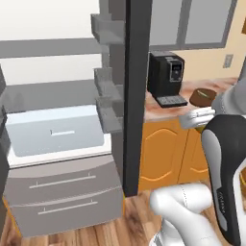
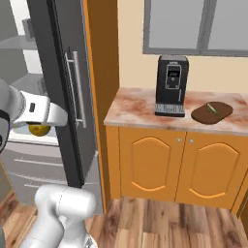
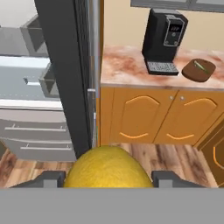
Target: Retrieve a lemon from the fridge and place it on the cutting board with the fish.
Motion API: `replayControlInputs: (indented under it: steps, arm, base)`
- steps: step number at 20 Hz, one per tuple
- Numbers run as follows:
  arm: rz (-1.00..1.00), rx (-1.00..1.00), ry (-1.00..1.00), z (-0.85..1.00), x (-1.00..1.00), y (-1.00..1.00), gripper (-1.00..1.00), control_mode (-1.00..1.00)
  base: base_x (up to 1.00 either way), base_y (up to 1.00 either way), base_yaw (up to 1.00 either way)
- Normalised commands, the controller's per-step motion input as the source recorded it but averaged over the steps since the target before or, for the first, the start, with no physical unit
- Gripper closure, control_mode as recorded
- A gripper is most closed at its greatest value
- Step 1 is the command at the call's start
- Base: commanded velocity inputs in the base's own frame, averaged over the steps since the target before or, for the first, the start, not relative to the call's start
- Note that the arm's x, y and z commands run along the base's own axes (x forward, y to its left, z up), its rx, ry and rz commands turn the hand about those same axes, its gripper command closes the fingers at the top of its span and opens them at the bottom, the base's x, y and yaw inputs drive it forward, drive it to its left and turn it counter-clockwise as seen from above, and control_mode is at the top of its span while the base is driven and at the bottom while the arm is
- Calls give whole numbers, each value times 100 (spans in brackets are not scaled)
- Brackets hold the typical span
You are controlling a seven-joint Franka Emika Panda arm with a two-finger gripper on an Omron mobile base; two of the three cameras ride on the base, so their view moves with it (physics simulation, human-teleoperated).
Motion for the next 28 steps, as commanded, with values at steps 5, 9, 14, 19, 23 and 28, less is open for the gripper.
replayControlInputs:
  steps: [5,9,14,19,23,28]
  arm:
    - [0,0,0,0,0,0,100,100]
    - [0,0,0,0,0,0,100,100]
    - [0,0,0,0,0,0,100,100]
    - [0,0,0,0,0,0,100,100]
    - [0,0,0,0,0,0,100,100]
    - [0,0,0,0,0,0,100,100]
  base:
    - [3,-100,0]
    - [48,-90,-17]
    - [66,-69,-21]
    - [74,-38,-7]
    - [80,-21,-1]
    - [75,-36,-1]
